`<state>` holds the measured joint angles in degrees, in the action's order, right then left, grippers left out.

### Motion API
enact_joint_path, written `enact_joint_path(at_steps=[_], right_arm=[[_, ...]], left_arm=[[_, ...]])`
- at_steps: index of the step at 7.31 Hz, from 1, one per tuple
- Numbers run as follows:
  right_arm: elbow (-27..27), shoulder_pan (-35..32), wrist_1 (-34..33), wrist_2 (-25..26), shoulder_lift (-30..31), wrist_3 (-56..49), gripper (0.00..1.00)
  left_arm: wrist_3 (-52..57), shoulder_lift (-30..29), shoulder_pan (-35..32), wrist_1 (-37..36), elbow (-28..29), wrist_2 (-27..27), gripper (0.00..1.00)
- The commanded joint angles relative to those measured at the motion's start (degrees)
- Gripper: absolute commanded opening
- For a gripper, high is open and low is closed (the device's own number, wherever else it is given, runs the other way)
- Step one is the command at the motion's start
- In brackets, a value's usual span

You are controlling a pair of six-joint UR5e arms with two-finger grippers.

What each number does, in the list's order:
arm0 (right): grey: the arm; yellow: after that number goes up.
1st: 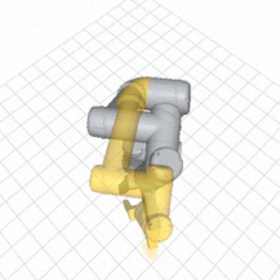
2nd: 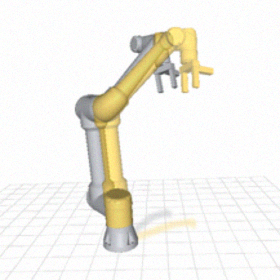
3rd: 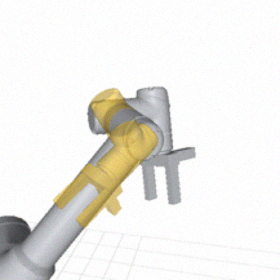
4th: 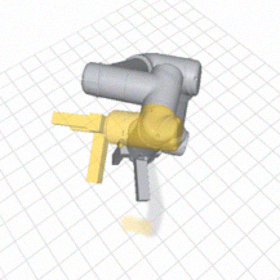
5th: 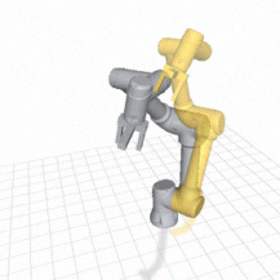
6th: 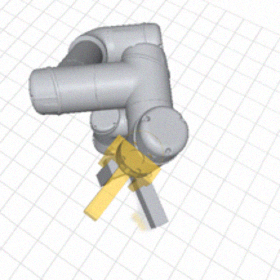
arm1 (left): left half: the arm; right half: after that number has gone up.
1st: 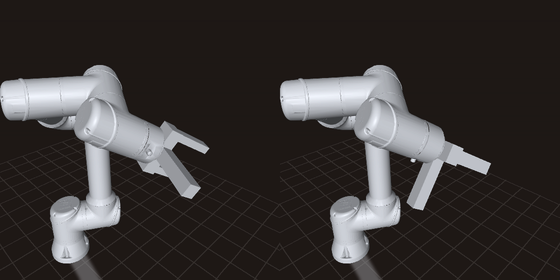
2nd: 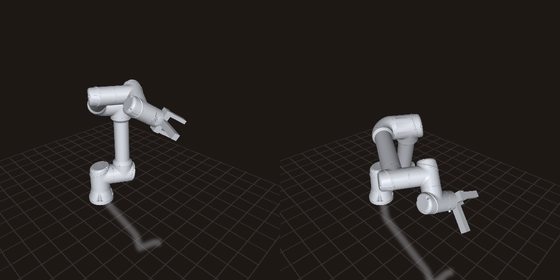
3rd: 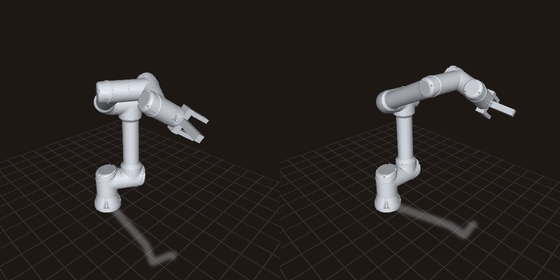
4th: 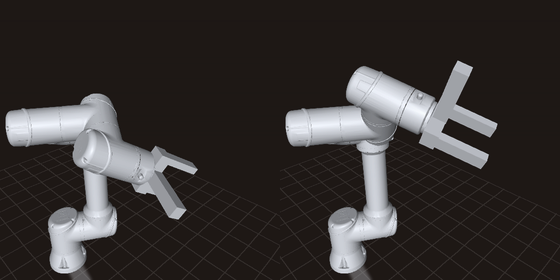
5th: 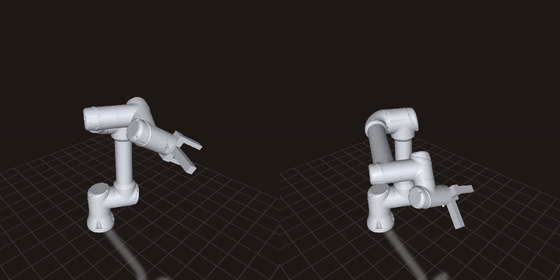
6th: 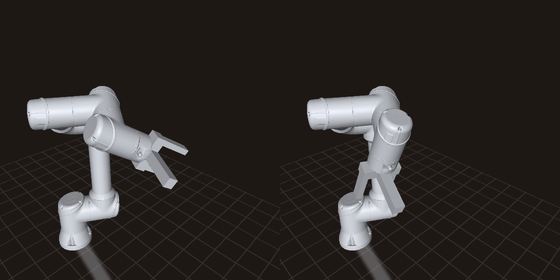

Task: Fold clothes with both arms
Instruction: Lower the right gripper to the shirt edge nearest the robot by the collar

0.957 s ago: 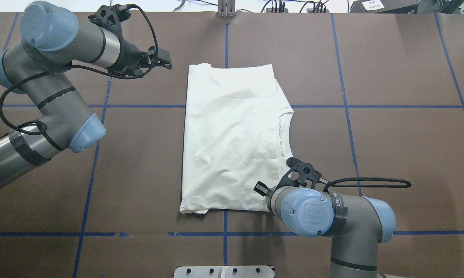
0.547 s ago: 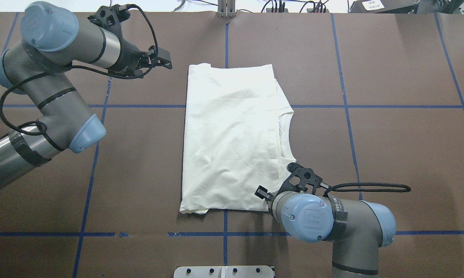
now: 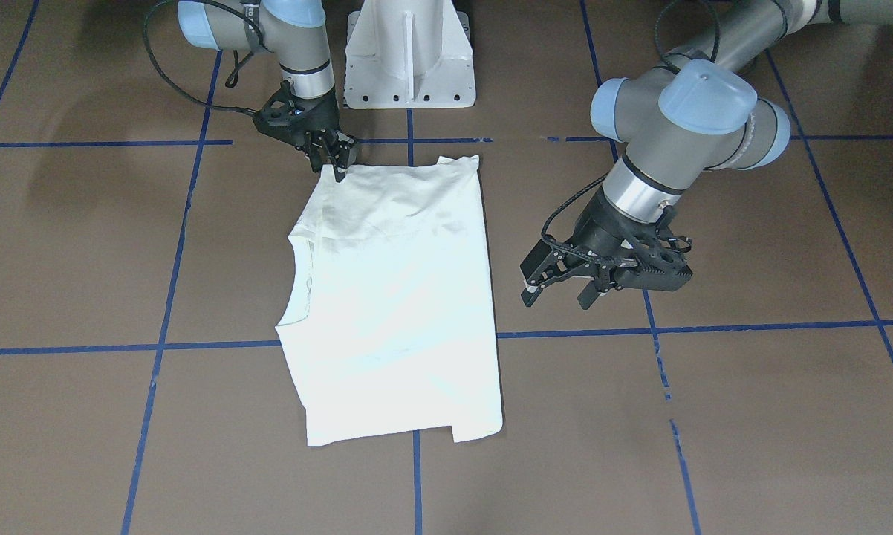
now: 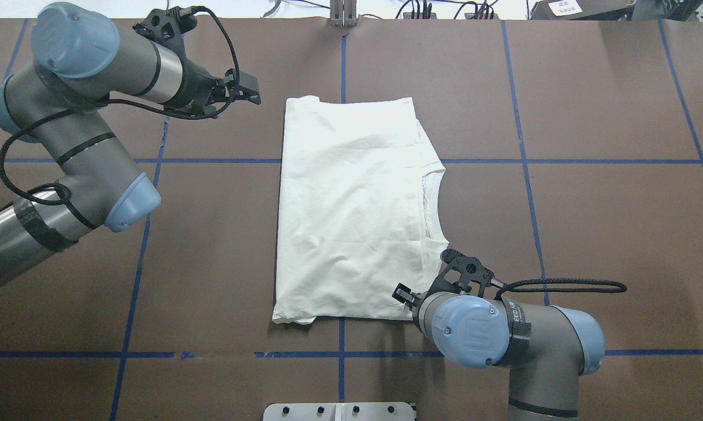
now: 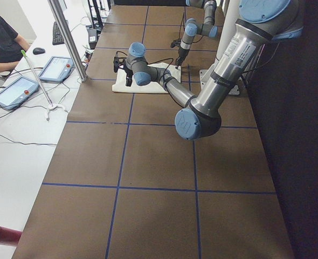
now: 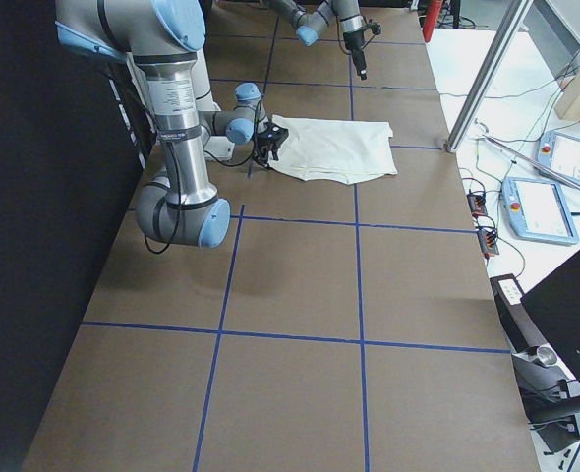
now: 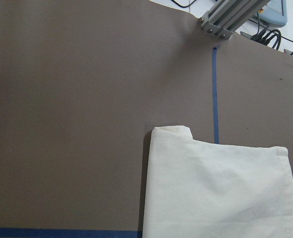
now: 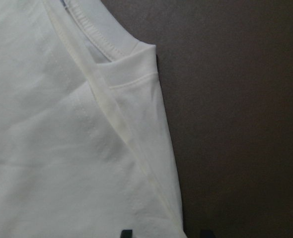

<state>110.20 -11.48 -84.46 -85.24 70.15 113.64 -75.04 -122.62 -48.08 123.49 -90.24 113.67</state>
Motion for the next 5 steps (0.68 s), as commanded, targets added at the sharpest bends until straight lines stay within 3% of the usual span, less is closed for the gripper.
enact_joint_path(at_steps=[1,2,3,5], right_arm=[[-0.07,0.23,0.0,-0.01,-0.01,0.0,0.48],[-0.16,0.23,0.0,-0.01,-0.01,0.0,0.29],[-0.16,0.32,0.0,-0.01,0.07,0.09,0.0],[0.1,0.32,0.0,-0.01,-0.36,0.0,0.0]], left_arm=[[-0.02,0.02,0.0,0.0,-0.02,-0.03,0.98],[-0.11,0.02,0.0,0.0,-0.02,-0.03,0.98],[-0.11,0.02,0.0,0.0,-0.02,-0.03,0.98],[-0.11,0.02,0.0,0.0,0.07,-0.03,0.98]])
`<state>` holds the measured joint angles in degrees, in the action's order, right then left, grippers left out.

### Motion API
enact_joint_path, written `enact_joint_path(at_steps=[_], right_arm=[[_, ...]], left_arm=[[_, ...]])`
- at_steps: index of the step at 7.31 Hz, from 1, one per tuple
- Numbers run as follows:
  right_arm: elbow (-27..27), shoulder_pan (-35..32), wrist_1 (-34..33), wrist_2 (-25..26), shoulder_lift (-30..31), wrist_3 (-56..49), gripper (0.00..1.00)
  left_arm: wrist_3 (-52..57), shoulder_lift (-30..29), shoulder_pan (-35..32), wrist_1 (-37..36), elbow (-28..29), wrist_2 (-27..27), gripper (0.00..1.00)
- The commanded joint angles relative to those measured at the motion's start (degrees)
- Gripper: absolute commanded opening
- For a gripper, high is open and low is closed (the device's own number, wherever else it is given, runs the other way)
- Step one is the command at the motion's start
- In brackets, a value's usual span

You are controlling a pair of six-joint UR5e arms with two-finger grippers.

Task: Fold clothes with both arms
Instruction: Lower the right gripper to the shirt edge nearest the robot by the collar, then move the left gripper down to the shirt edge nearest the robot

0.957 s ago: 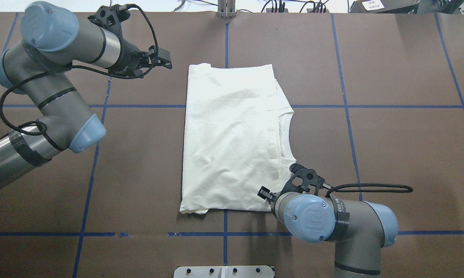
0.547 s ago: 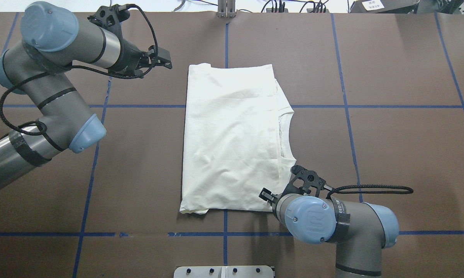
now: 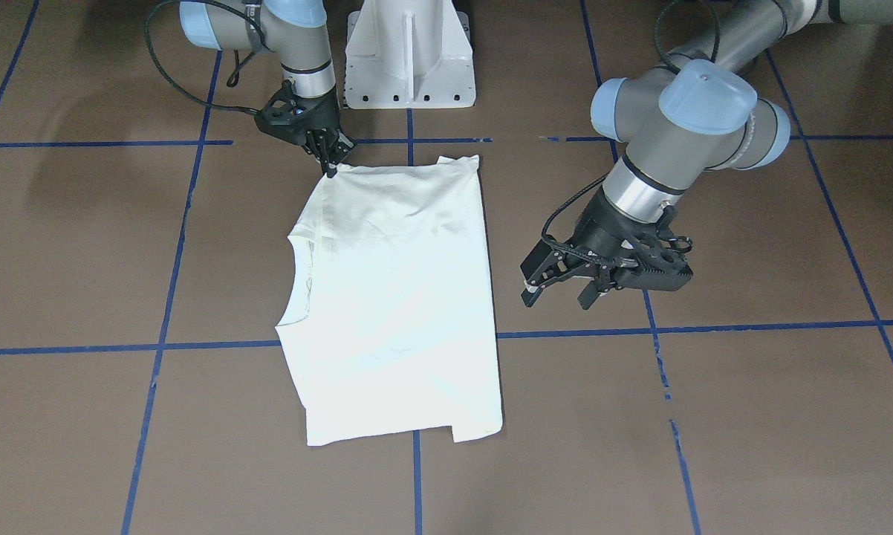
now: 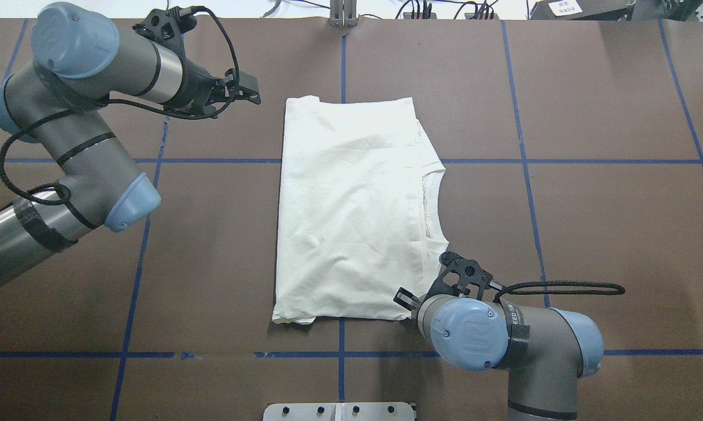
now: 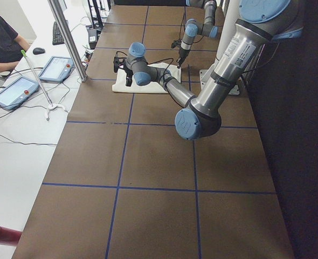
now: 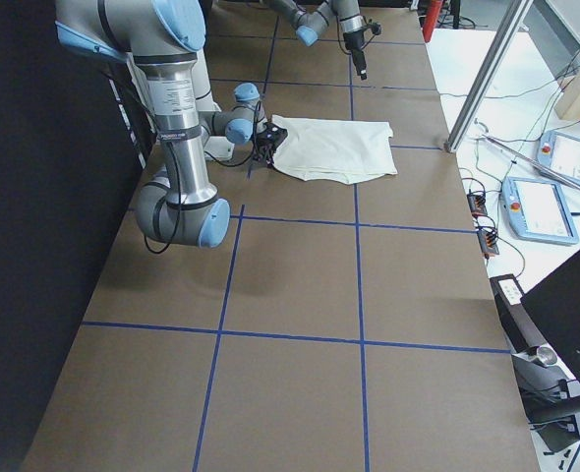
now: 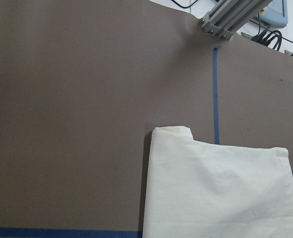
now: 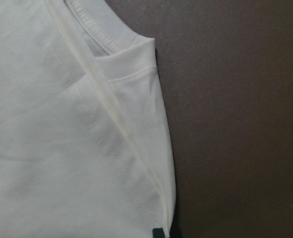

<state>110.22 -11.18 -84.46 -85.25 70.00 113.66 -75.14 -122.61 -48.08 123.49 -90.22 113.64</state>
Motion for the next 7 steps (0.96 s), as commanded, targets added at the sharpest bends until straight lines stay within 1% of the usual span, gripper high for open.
enact_joint_path(at_steps=[1,2,3,4,5,6,7], right_arm=[[0.87,-0.07,0.0,0.0,-0.48,-0.02,0.0],[3.05,-0.33,0.0,-0.26,0.22,-0.02,0.0],[4.29,-0.42,0.0,-0.44,0.83,-0.11,0.0],[5.09,-0.42,0.0,-0.61,1.28,-0.28,0.0],[5.44,-0.42,0.0,-0.7,1.45,-0.37,0.0],[5.45,-0.42,0.18,-0.79,1.63,-0.46,0.0],[5.53,-0.51,0.18,-1.14,1.63,-0.64,0.0]], left_arm=[[0.0,0.0,0.0,-0.09,-0.05,0.0,0.98],[-1.57,0.7,0.0,-0.09,-0.66,-0.09,0.98],[-9.5,2.36,1.39,0.09,-4.14,-0.35,0.98],[-17.59,5.16,6.8,-0.09,-9.14,-4.44,0.98],[-22.11,8.58,13.29,-2.26,-14.67,-9.62,0.98],[-24.24,9.31,17.71,-7.42,-17.77,-13.32,0.96],[-28.44,9.4,23.32,-9.47,-18.15,-15.19,0.93]])
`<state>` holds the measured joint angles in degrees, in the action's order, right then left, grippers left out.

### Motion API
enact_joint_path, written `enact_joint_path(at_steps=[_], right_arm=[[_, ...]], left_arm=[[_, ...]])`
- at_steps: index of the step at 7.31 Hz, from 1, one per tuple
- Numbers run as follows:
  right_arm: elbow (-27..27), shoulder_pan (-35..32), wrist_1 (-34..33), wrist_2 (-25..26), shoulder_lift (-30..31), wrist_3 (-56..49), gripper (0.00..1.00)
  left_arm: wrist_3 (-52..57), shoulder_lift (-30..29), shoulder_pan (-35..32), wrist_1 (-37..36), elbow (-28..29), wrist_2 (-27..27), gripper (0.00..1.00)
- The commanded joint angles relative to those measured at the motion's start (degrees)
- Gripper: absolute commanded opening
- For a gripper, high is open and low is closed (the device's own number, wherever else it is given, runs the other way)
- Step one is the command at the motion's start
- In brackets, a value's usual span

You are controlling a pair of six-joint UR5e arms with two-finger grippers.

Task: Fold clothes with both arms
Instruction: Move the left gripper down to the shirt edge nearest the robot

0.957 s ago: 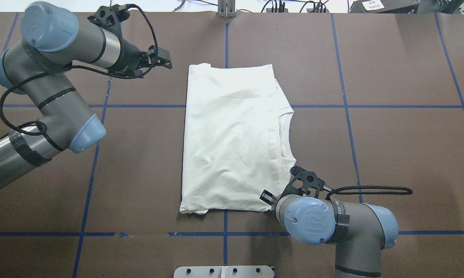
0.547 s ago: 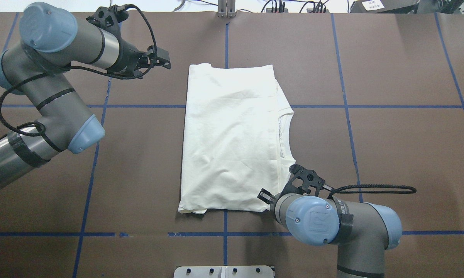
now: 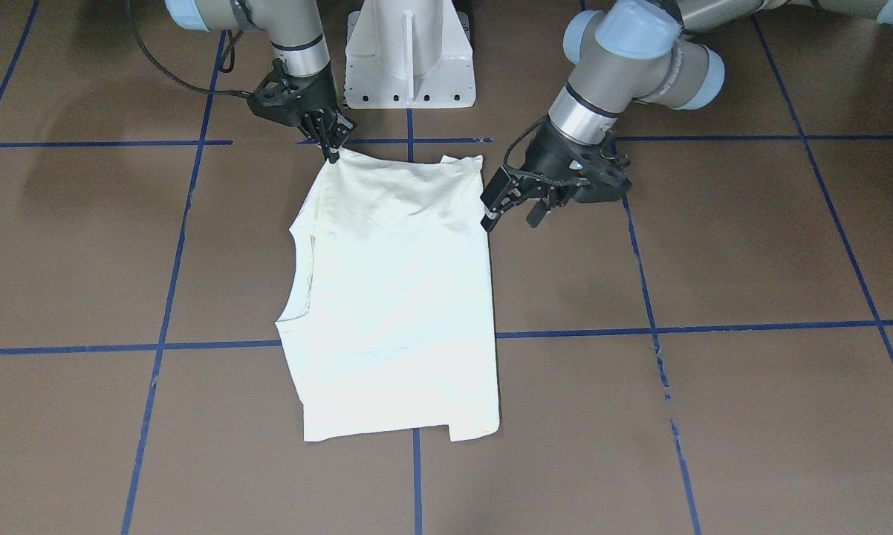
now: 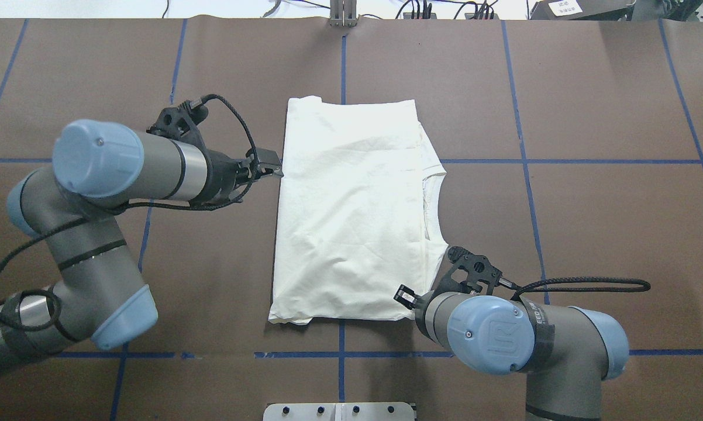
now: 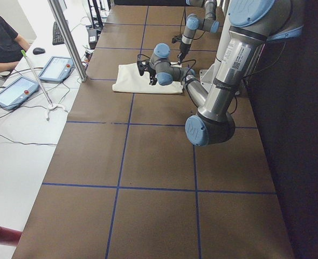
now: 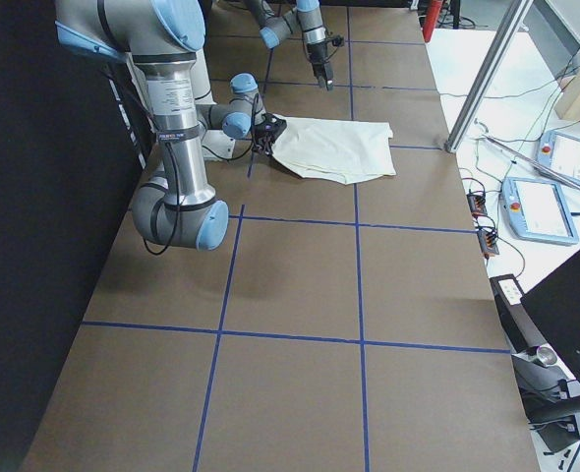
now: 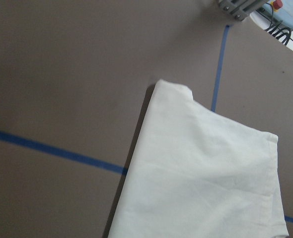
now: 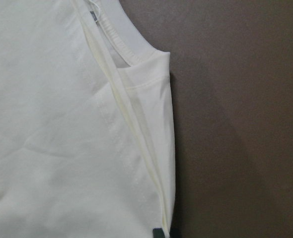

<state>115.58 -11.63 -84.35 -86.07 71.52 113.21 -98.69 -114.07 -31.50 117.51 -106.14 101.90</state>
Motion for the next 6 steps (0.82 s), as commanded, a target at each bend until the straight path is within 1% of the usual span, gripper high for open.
enact_joint_path(at_steps=[1,2,3,4,6], right_arm=[[0.25,-0.24,0.06,-0.67,0.37,-0.27,0.0],[0.34,-0.33,0.06,-0.68,0.63,-0.27,0.0],[0.26,-0.33,0.06,-0.68,0.64,-0.27,0.0],[0.17,-0.33,0.06,-0.68,0.72,-0.27,0.0],[0.17,-0.33,0.15,-0.68,0.81,-0.27,0.0]], left_arm=[[-6.07,2.0,10.54,-3.69,-1.89,-4.51,0.92],[-6.69,2.45,13.02,-3.69,-1.27,-6.61,0.9],[-8.87,2.71,15.48,-3.61,-0.66,-6.72,0.87],[-9.07,2.63,16.2,-3.61,-0.56,-6.72,0.85],[-10.38,2.63,17.87,-3.52,0.92,-6.81,0.75]])
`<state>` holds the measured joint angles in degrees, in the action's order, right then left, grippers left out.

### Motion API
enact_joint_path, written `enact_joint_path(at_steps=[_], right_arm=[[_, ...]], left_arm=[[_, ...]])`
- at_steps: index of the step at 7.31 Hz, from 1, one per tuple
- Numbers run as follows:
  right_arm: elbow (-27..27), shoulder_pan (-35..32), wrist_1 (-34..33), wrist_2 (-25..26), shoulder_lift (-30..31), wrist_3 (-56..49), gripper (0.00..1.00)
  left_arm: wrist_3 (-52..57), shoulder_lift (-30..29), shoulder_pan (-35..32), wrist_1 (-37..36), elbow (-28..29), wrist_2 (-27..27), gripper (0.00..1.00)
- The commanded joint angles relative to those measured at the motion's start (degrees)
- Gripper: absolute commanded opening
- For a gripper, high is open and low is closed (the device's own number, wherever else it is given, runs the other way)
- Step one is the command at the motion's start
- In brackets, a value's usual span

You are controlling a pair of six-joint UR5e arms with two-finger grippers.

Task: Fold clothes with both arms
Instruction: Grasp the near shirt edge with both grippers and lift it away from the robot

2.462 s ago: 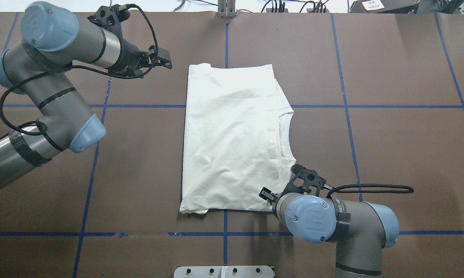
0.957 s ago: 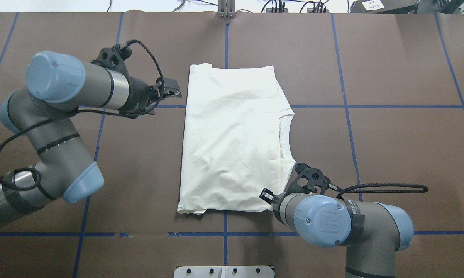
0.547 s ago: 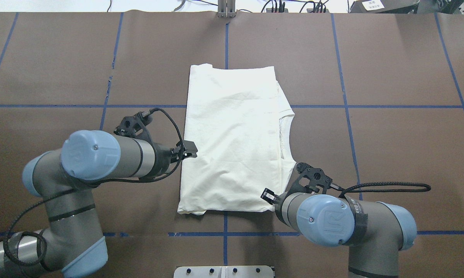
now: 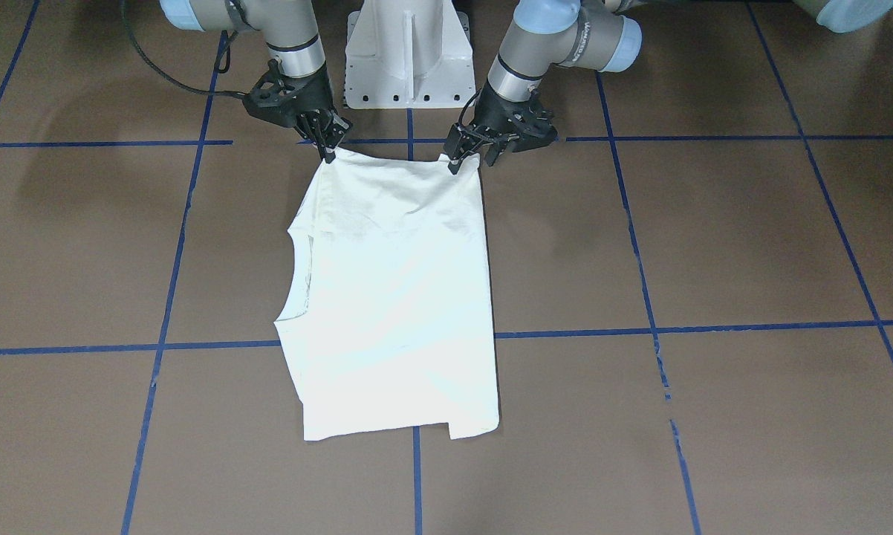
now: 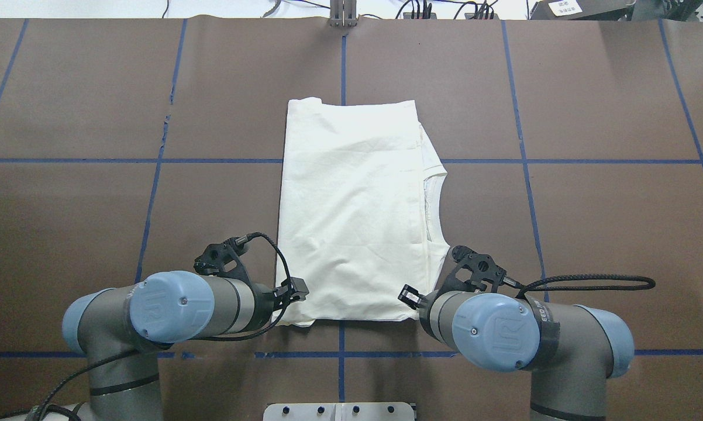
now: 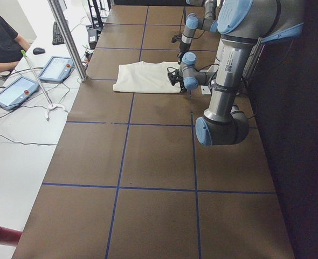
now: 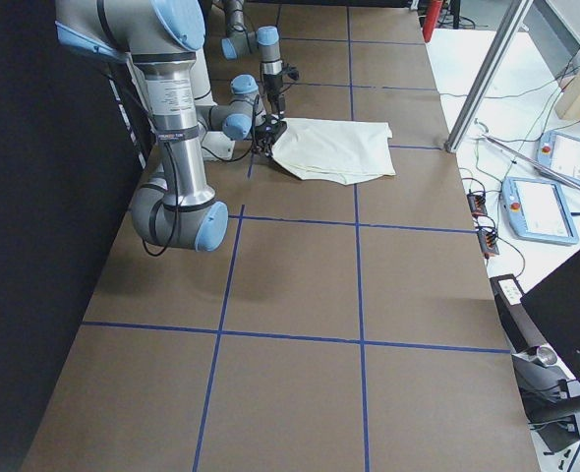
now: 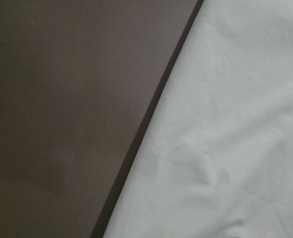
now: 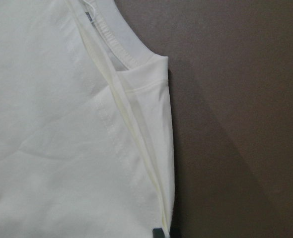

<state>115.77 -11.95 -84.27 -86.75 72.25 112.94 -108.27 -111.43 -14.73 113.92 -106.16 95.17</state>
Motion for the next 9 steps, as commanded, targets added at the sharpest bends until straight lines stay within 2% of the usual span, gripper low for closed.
enact_joint_path(at_steps=[1,3,5,6,7,9], right_arm=[[-0.02,-0.01,-0.02,0.0,0.08,0.0,0.0],[0.16,-0.01,0.07,0.0,0.96,0.0,0.0],[1.2,-0.01,0.07,0.0,1.14,0.0,0.0],[3.04,-0.01,-0.02,0.0,1.31,0.0,0.0],[6.19,-0.01,0.07,-0.18,2.36,-0.09,0.0],[15.06,-0.01,0.16,-1.66,6.83,-0.09,0.0]], left_arm=[[-0.98,0.07,1.02,-0.02,1.04,-0.16,0.57],[-1.16,-0.01,1.02,-0.02,1.05,-0.07,0.0],[-1.16,0.86,0.5,-0.1,-2.44,-0.07,0.0],[-1.33,3.82,0.84,-0.1,-7.17,-0.07,0.0],[-2.81,4.55,1.1,-1.58,-11.05,0.01,0.0],[-3.18,4.56,1.19,-10.09,-19.57,0.19,0.0]])
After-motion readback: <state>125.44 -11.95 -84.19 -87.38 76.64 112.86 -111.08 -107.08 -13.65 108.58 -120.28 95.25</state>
